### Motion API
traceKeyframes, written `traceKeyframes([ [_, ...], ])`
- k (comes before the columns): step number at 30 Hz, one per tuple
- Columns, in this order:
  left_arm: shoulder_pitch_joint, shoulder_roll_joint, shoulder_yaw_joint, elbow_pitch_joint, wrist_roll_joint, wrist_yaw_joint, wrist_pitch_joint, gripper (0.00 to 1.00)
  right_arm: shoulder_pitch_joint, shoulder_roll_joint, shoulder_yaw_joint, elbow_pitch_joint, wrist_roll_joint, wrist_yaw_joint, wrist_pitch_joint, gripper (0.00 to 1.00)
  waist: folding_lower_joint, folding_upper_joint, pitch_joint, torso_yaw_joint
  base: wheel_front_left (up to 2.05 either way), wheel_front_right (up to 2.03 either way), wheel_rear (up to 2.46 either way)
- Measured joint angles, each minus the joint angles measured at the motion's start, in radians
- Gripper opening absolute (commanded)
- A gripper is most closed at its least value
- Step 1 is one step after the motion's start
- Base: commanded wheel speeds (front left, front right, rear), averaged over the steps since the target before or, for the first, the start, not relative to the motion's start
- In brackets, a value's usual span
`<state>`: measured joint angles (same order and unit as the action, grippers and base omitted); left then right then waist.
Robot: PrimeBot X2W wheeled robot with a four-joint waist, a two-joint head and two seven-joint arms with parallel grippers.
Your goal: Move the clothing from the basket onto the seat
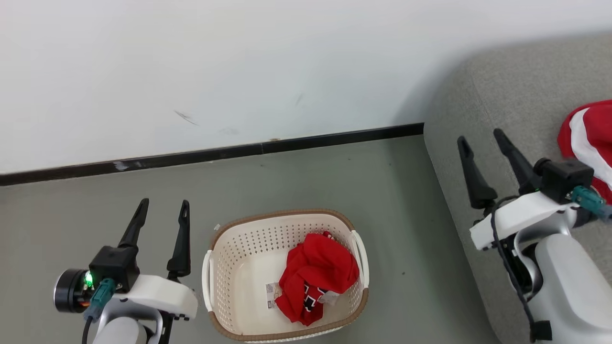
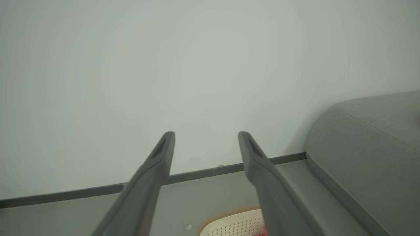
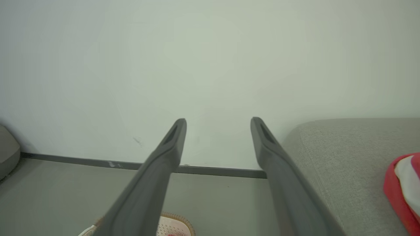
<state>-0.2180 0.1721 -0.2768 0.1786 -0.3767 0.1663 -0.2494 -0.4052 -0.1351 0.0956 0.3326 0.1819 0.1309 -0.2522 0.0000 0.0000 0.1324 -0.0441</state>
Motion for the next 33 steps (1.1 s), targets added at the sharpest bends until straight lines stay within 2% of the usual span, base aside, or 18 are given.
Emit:
traceKeyframes([
  [8, 0.086, 0.015, 0.034, 0.003, 0.0, 0.016, 0.0, 1.0, 0.102, 0.03, -0.01, -0.032, -0.035, 0.0, 0.0, 1.0, 0.0, 0.0, -0.06, 0.036, 0.0, 0.0, 0.0],
  [33, 0.263, 0.016, 0.075, -0.024, 0.002, 0.015, 0.0, 1.0, 0.423, 0.082, -0.067, -0.131, -0.118, 0.0, 0.0, 1.0, 0.0, 0.0, -0.199, 0.093, 0.0, 0.0, 0.0],
])
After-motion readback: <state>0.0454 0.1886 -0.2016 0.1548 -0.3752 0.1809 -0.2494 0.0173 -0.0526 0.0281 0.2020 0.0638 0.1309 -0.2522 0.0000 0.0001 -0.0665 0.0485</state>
